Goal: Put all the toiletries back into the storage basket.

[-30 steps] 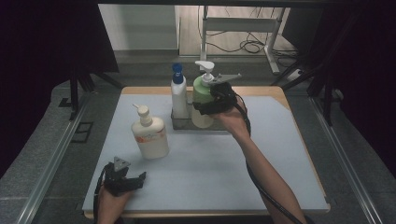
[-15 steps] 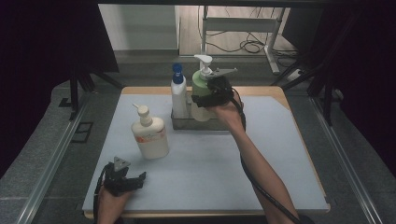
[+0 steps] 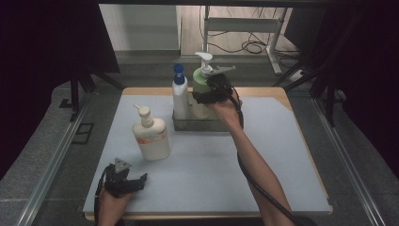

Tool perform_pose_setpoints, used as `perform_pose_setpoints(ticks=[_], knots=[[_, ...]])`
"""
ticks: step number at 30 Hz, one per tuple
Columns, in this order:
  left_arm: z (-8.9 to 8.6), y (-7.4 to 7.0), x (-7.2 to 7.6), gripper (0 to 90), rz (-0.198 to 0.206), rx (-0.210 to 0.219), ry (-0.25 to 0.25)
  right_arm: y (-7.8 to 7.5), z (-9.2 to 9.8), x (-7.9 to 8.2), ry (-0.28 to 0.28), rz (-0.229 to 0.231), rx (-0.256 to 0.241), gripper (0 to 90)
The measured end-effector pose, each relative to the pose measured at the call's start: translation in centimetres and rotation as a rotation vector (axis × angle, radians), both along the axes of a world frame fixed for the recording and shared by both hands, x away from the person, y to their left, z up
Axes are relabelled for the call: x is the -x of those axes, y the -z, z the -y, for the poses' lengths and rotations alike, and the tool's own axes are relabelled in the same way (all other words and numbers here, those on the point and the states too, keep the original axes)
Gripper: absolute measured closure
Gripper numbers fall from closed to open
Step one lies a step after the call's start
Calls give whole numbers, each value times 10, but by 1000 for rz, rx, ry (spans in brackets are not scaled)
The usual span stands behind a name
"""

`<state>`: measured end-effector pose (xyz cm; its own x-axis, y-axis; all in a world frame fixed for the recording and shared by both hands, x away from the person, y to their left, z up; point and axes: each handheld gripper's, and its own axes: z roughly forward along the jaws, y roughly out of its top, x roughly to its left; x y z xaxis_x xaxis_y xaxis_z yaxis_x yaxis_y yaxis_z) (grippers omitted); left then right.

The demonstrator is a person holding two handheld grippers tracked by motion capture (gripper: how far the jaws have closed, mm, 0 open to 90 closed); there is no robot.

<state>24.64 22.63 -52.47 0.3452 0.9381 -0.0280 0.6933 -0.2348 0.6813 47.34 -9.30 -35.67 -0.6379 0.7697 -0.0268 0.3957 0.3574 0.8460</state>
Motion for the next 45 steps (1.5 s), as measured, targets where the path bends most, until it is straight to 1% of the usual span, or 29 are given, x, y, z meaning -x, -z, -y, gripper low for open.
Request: perform_pose_setpoints(ticks=[10,14,18,29,37,45], knots=[[0,0,0,119,-1,1,0,13,-4,-9,7,-3,10,125],[0,0,0,119,-1,1,0,19,-6,-12,6,-15,24,125],[0,0,0,119,-1,2,0,24,-7,-13,8,-32,27,125],[0,0,0,120,-4,-2,2,35,-8,-16,-2,-60,48,125],[0,0,0,119,-3,-1,2,47,-11,-17,-10,-87,58,125],[0,0,0,119,-4,-3,3,52,-11,-18,-12,-109,64,126]])
